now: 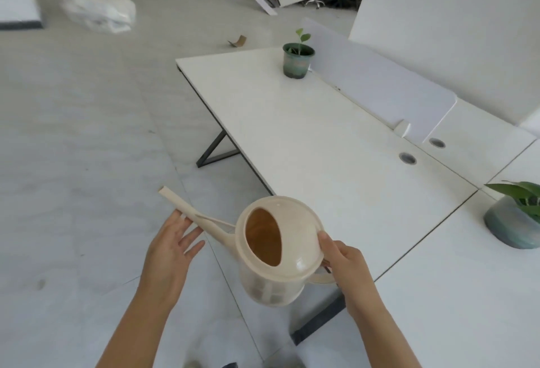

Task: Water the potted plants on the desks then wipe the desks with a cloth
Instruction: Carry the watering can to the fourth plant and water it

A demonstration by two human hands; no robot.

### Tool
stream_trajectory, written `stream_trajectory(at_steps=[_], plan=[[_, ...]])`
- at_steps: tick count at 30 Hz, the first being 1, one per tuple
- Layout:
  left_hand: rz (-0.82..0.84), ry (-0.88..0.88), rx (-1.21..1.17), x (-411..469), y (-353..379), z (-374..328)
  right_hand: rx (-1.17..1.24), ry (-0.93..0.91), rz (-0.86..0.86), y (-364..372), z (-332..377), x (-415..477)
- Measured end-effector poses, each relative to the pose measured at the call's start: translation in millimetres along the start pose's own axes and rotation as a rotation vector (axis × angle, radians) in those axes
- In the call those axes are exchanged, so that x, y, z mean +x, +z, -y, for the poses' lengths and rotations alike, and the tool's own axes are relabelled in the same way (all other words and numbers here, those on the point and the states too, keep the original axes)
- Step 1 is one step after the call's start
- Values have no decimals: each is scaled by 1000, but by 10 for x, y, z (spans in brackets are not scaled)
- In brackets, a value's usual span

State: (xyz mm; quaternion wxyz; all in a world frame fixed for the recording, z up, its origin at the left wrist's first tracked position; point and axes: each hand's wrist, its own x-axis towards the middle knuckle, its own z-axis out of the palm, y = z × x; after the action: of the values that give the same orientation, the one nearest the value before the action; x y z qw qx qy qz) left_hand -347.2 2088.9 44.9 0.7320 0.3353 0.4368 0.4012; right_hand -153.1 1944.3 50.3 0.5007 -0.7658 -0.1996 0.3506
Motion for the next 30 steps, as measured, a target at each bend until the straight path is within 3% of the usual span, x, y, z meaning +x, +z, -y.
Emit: stream_trajectory(at_steps=[5, 16, 30], plan=[[53, 34, 57, 253, -525, -464, 13, -21, -17, 610, 189, -19], [-54, -22, 50, 885, -993, -834, -83, 14, 17, 1489, 556, 367], [-152, 118, 28, 2649, -594, -1358, -52, -67, 134, 2240, 1481, 2396]])
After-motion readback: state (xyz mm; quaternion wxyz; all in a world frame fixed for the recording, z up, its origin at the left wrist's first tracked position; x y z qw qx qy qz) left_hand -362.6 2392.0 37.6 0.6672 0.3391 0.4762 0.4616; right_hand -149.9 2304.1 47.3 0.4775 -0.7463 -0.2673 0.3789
